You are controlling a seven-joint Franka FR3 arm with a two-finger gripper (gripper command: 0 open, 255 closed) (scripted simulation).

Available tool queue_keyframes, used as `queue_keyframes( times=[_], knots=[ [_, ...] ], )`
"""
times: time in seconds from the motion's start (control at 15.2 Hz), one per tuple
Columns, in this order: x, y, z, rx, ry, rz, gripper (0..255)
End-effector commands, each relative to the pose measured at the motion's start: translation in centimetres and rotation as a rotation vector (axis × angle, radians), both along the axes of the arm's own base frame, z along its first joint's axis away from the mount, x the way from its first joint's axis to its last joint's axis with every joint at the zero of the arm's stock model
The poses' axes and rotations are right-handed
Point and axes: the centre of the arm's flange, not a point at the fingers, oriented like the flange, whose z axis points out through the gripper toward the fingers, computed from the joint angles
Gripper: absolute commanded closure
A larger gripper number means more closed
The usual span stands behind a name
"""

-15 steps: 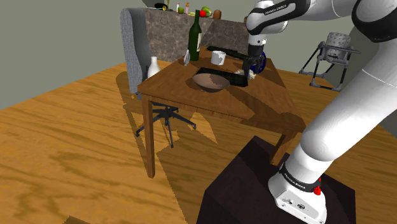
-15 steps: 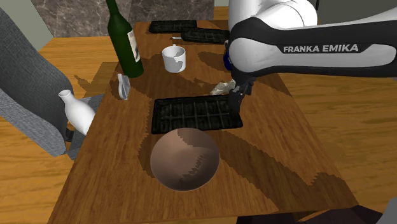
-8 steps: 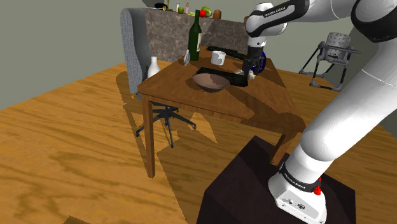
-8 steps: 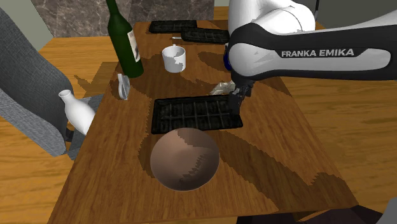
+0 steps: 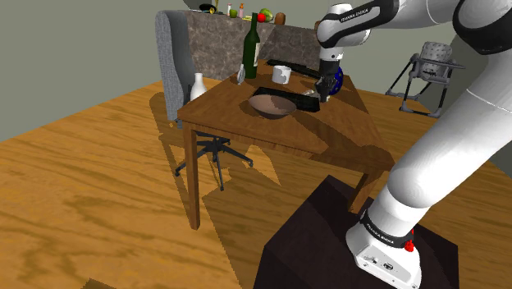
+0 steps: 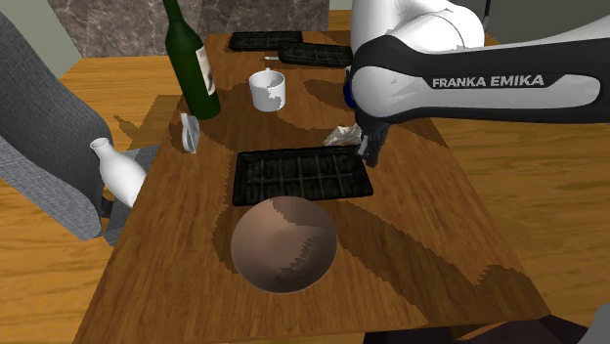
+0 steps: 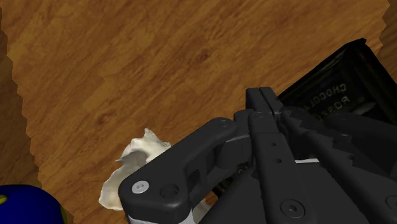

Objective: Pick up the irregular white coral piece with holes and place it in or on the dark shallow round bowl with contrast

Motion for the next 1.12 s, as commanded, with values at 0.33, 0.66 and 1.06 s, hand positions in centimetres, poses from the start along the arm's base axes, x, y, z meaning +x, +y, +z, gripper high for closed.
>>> queue_keyframes(
  times=[0.33, 0.66, 1.06],
  knots=[
    [2.9, -1.9, 0.7, 0.012, 0.054, -0.068, 0],
    [9.5, -7.4, 1.7, 0.043, 0.188, -0.239, 0],
    [11.1, -9.7, -0.1, 0.056, 0.242, -0.307, 0]
  ],
)
